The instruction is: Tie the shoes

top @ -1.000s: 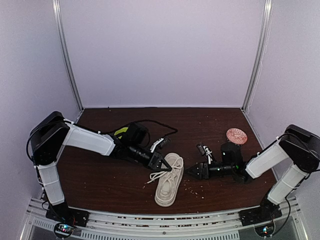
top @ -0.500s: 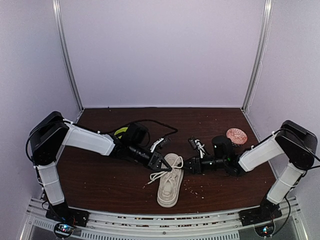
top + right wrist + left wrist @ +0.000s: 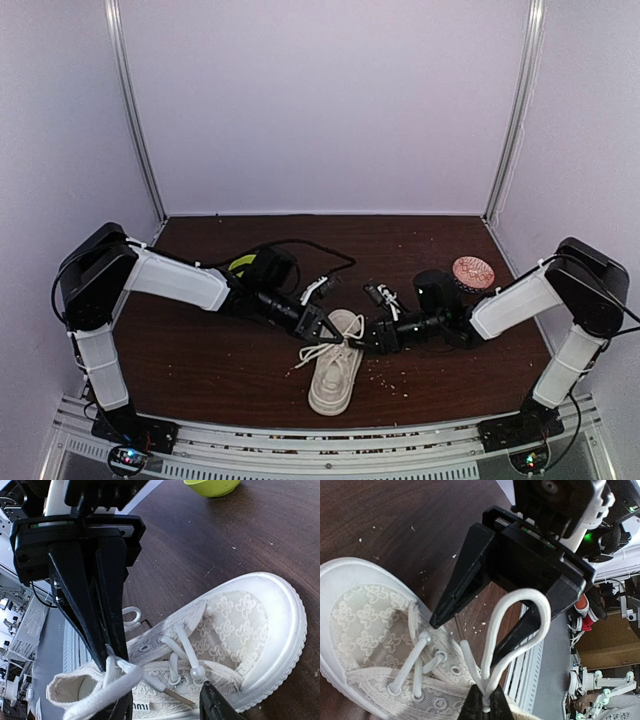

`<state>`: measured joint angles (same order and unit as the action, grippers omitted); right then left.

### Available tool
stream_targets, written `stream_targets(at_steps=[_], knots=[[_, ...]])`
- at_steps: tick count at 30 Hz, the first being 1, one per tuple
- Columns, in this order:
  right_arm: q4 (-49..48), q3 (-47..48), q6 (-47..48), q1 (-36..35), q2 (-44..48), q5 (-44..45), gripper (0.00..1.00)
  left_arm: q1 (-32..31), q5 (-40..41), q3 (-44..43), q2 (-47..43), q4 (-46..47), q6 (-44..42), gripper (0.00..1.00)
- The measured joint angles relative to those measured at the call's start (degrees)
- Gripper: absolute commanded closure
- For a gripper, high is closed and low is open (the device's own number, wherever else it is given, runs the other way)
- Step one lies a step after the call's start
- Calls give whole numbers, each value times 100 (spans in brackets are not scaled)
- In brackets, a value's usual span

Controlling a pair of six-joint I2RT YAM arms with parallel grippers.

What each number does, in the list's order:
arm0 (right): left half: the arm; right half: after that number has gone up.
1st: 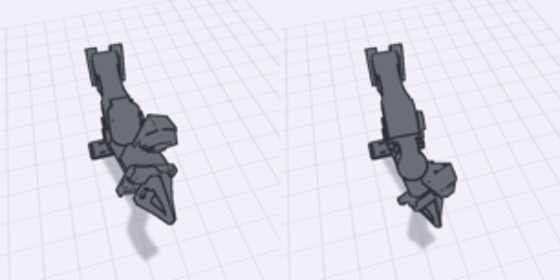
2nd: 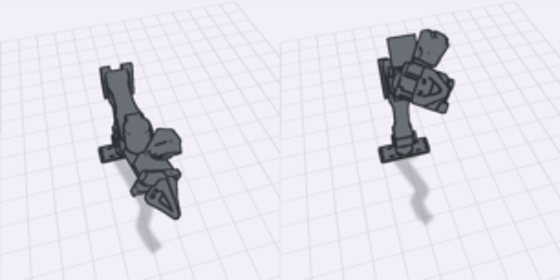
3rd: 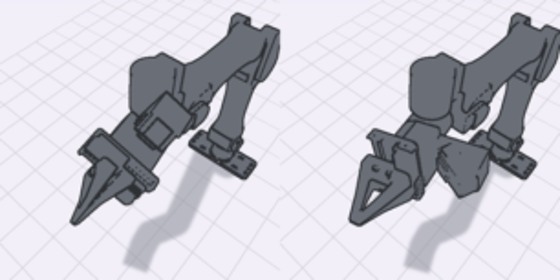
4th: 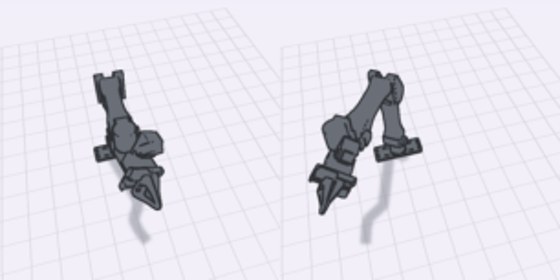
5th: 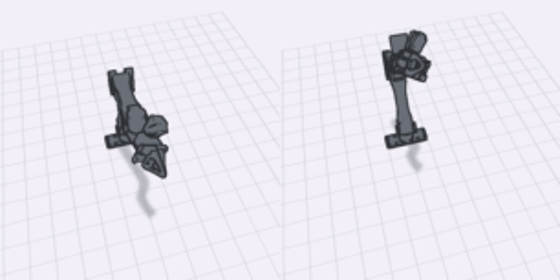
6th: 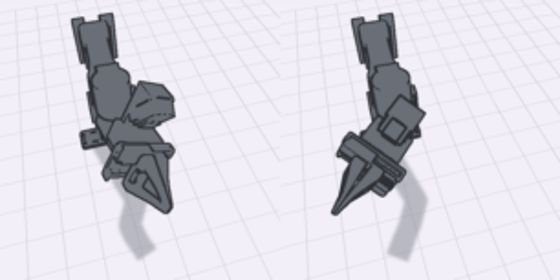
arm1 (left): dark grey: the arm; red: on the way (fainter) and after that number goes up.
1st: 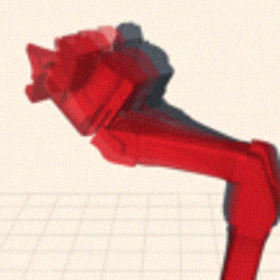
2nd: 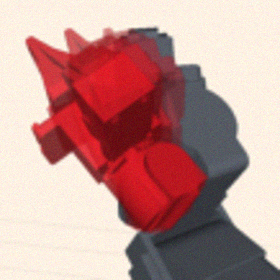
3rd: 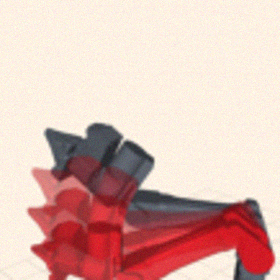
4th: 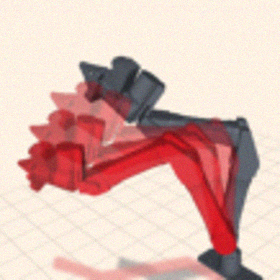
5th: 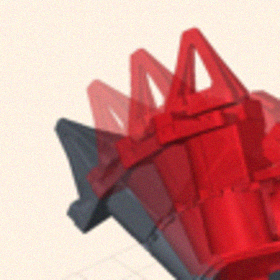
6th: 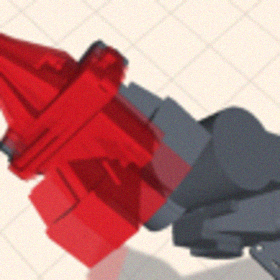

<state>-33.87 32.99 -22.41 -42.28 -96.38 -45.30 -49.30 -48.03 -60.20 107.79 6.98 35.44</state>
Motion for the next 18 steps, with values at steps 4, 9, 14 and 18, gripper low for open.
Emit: stream_targets(at_steps=[4, 9, 14, 18], knots=[[179, 177, 254, -44, -4, -15, 55, 0, -72, 0, 0, -90, -48, 100], [514, 310, 645, -50, -7, -39, 65, 0, -114, 0, 0, -155, -109, 100], [966, 522, 1005, -66, -46, -195, 78, 0, -125, -2, 0, -168, -138, 100], [1150, 605, 1178, -87, -151, -289, 95, 0, -127, -9, 11, -186, -151, 100]])
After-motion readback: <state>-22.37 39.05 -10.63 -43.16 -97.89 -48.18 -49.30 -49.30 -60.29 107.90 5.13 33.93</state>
